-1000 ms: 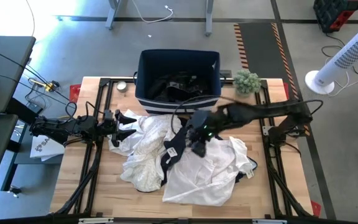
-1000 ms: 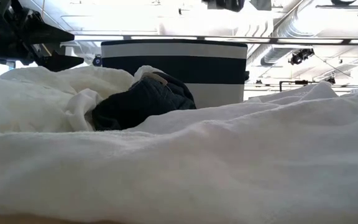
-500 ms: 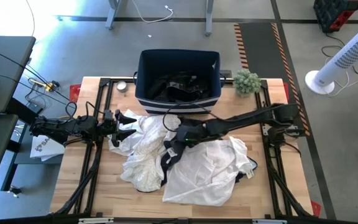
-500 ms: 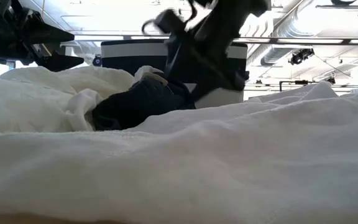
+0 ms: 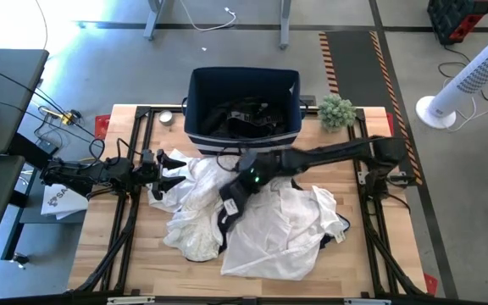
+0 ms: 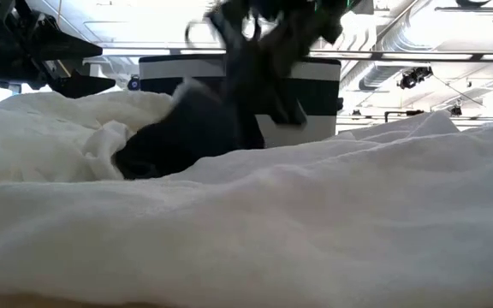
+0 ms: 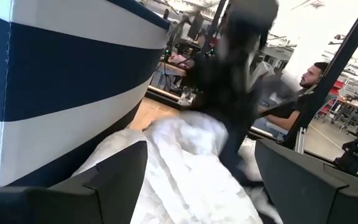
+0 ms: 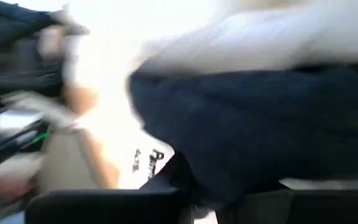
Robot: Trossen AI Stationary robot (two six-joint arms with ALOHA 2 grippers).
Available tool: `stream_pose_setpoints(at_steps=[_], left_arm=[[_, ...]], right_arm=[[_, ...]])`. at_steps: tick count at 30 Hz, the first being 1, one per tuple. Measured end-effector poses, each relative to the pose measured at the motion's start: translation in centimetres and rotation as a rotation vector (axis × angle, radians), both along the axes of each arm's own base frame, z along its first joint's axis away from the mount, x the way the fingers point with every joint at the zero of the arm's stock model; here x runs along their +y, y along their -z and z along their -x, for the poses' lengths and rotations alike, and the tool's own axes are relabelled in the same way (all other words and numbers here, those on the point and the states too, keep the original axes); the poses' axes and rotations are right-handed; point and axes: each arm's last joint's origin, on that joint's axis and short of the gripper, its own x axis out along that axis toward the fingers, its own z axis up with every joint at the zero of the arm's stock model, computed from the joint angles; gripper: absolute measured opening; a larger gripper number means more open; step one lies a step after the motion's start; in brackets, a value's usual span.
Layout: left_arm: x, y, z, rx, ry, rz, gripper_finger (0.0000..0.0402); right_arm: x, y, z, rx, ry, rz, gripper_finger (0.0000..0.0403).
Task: Sort clothes
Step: Put the blue shorts into the blue bin
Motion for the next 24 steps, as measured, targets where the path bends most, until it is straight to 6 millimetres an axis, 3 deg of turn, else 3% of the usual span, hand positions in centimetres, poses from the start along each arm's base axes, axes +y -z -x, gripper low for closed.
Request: stream_pose_setpoints(at_steps=[7, 12, 18, 24], left_arm=[[0.0, 0.0, 0.0, -0.011, 0.001, 0.063, 0.0296], [0.0, 0.0, 0.0, -0.014, 0.002, 0.078, 0.0296], [0.0, 0.0, 0.0, -0.017, 0.002, 0.092, 0.0296], [0.0, 0.0, 0.0, -0.023, 0.003, 0.13, 0.0296]], right_arm=[[-3.7, -10.9, 2.9, -0.36, -0.177, -0.01, 0.0007], [-5.5, -18.1, 5.5, -0.625, -0.289, 0.076, 0.0012], [-6.6, -25.1, 7.6, -0.857, -0.32, 0.233, 0.0009], [-8.2, -30.5, 9.5, -1.02, -0.193, 0.509, 0.0011]])
